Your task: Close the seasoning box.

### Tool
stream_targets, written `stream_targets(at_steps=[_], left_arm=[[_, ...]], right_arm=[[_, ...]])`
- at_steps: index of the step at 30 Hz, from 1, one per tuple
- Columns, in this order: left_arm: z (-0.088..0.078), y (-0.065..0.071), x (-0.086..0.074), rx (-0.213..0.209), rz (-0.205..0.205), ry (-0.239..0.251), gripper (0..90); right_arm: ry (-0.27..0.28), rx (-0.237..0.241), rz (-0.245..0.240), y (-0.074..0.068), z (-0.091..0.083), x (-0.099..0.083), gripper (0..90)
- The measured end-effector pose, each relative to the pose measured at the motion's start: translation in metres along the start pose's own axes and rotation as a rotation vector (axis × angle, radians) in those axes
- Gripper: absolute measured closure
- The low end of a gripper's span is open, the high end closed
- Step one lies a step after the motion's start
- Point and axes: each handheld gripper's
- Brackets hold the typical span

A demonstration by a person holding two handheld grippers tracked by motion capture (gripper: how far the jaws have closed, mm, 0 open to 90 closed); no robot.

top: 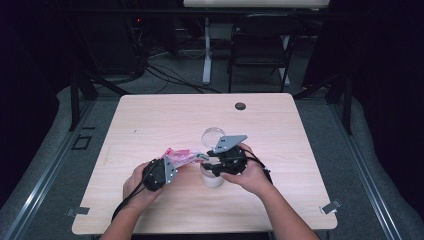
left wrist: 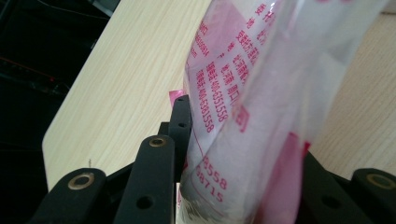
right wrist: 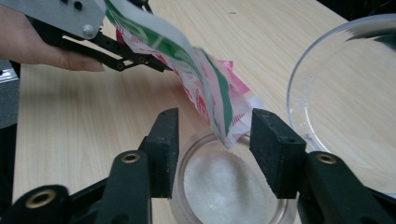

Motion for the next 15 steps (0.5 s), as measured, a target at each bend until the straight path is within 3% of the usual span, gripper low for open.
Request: stream_targets(at_steps=[9,15], left_arm=[[0.0026,-0.0027,-0.0025,-0.032,-0.025,0.003,72.4],[0.005,-0.0096,-0.0043,-0.07,-0.076,0.017,72.5]], right_arm=[[0.029,-0.017,0.021,0.0046,-0.0051,-0.0009,49.1],[0.045,-0.027,0.017,0.005,-0.0071,-0.0003,48.8]])
Point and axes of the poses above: each handheld gripper's, and its own axes: z roughly forward along the jaws, x roughly out of its top, y roughly to its right, and after that the axes turned 13 degrees about -y, right-handed
